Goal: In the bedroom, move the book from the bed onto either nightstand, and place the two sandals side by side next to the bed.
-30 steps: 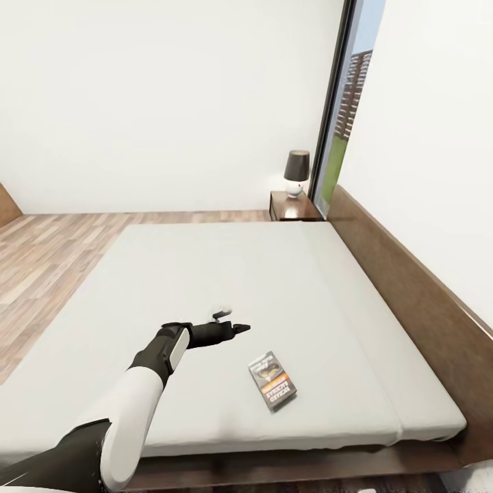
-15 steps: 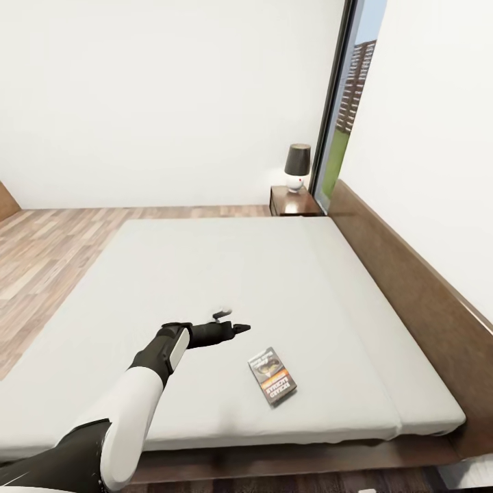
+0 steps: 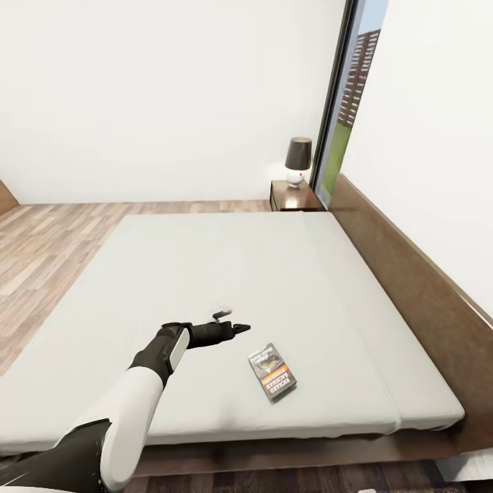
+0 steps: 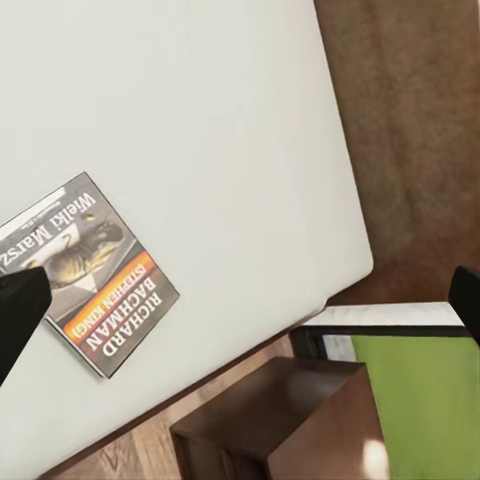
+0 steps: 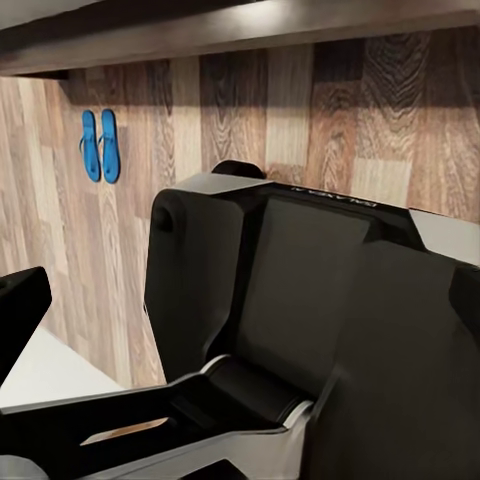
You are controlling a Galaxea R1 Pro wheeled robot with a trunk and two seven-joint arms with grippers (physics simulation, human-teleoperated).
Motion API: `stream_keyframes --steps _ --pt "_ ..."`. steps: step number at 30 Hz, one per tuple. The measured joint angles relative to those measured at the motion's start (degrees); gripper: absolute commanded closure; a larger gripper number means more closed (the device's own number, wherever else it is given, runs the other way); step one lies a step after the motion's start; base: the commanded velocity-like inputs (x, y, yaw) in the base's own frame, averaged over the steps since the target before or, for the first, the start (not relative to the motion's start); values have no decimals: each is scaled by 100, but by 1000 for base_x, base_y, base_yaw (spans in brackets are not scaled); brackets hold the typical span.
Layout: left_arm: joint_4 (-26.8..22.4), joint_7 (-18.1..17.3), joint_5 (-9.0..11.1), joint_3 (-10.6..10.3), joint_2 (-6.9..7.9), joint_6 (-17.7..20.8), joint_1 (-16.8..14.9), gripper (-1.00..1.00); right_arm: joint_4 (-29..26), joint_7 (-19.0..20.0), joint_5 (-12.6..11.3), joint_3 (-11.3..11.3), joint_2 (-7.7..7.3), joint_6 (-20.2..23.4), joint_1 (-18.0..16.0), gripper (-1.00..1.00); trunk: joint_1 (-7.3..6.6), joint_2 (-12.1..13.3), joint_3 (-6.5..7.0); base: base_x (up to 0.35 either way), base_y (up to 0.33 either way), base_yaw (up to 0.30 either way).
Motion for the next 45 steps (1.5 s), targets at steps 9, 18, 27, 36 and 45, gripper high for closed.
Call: stream_keyframes --steps 9,18,27,36,45 --pt "-1 0 0 0 0 0 0 -100 0 0 0 0 2 0 0 -100 0 0 -81 0 0 0" --pt "0 -2 -1 0 0 0 0 -100 0 -8 3 2 0 0 0 -100 0 0 -161 0 0 0" --pt "-4 -6 -2 0 0 0 0 -100 0 -9 1 3 3 0 0 -100 0 0 -242 0 0 0" --pt "-8 -42 0 0 0 8 0 -100 0 -9 4 0 1 0 0 -100 0 -1 -323 0 0 0" --pt "-9 -44 0 0 0 9 0 -100 0 -11 8 3 5 0 0 -100 0 -1 -404 0 0 0"
